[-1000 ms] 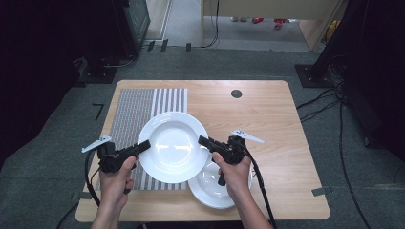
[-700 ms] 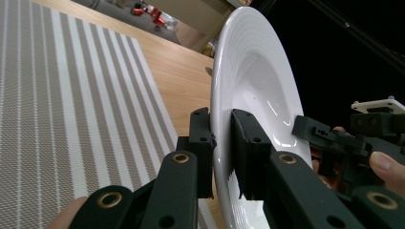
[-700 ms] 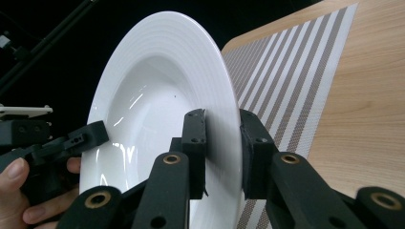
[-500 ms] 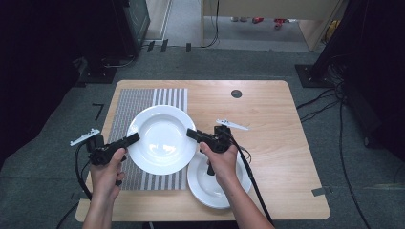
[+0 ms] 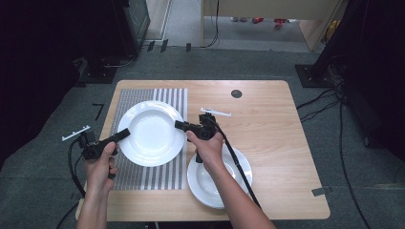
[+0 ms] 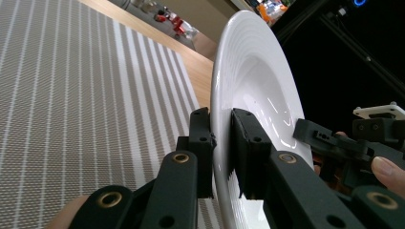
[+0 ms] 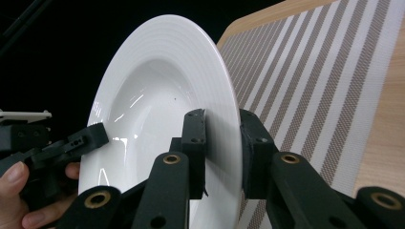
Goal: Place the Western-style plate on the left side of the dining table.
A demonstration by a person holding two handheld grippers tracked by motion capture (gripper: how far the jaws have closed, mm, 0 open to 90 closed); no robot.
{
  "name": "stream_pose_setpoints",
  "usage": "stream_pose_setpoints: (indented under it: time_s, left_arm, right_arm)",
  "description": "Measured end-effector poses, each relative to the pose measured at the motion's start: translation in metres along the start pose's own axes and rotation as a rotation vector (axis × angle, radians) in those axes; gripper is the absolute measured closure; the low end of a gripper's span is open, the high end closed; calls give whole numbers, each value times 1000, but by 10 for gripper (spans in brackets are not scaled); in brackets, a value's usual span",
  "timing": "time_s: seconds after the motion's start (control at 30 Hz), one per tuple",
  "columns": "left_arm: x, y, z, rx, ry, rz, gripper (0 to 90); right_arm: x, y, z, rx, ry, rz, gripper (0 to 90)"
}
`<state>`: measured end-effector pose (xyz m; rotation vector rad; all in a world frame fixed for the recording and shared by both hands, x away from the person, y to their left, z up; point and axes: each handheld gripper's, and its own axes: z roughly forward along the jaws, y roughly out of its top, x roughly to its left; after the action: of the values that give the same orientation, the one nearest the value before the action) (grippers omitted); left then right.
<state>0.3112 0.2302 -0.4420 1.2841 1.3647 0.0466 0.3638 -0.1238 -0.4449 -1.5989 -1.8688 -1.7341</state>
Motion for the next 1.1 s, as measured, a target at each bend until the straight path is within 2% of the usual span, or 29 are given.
stream_pose_setpoints:
  time_s: [0.3,0.4,0.57,0.67,0.9,1.1]
  left_arm:
    - [26,3,6,14,36,-43,801]
    - [38,1,13,31,47,-69,796]
    - [49,-1,19,46,68,-96,788]
    - [54,-2,22,50,92,-102,784]
    - [63,-1,29,59,118,-113,778]
    - [69,-3,37,66,170,-106,770]
  right_arm:
    - [-10,3,31,46,-7,32,761]
    - [-15,6,41,74,-33,24,759]
    - [-20,8,52,103,-56,24,759]
    - [-25,8,62,119,-66,35,755]
    - [-31,9,73,145,-92,47,750]
    - [-38,8,86,184,-134,51,735]
